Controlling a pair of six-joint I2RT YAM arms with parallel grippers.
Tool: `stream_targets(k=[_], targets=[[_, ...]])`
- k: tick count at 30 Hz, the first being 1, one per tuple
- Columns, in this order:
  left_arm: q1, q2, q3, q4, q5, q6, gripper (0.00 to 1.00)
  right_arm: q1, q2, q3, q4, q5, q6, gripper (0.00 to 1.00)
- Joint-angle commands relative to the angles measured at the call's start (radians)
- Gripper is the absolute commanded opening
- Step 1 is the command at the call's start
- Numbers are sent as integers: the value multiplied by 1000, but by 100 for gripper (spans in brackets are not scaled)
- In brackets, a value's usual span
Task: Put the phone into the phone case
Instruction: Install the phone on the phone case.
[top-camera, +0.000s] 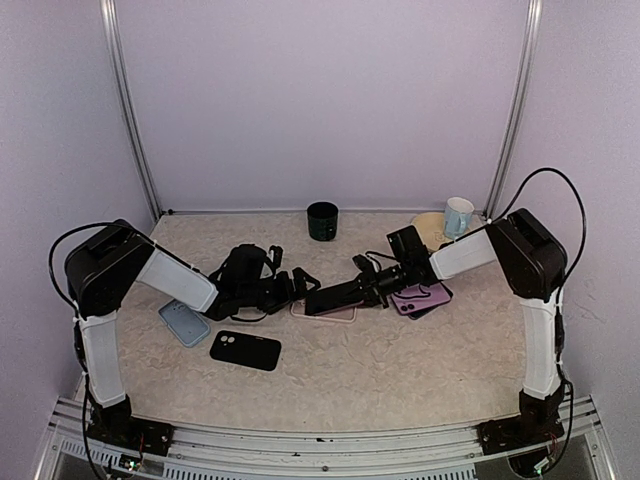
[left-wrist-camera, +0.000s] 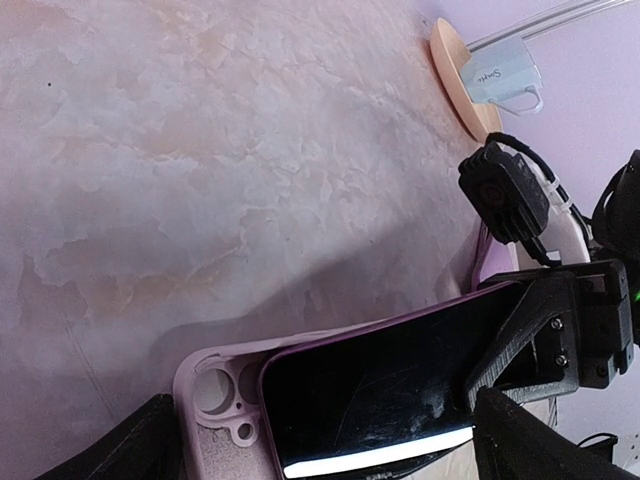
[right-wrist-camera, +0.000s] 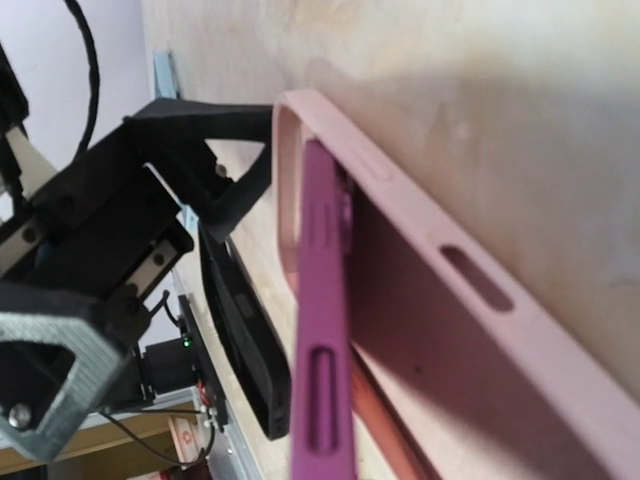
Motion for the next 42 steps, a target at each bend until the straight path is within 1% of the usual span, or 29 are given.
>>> stream_targets(k=[1,9,17,22,32,42], targets=[[-24,27,0,-13,16,-17,99,22,30,6,26,-24,20,0],[-65,12,-24,-9,-13,-54,99,43,53,-8,72,-2,67,0],[-87,-19,-86,27,-28,-111,99,49,57,-55,141,51,128,0],[-95,-51,-109,19,-56,-114,99,49,51,-74,191,41,172,0],[-101,-53,-111,27,-57,-114,99,39,-22,-85,125,71,172,0],[-169,-36,-102,41,-51,-135,99,50,-62,-201,229,148,279,0]])
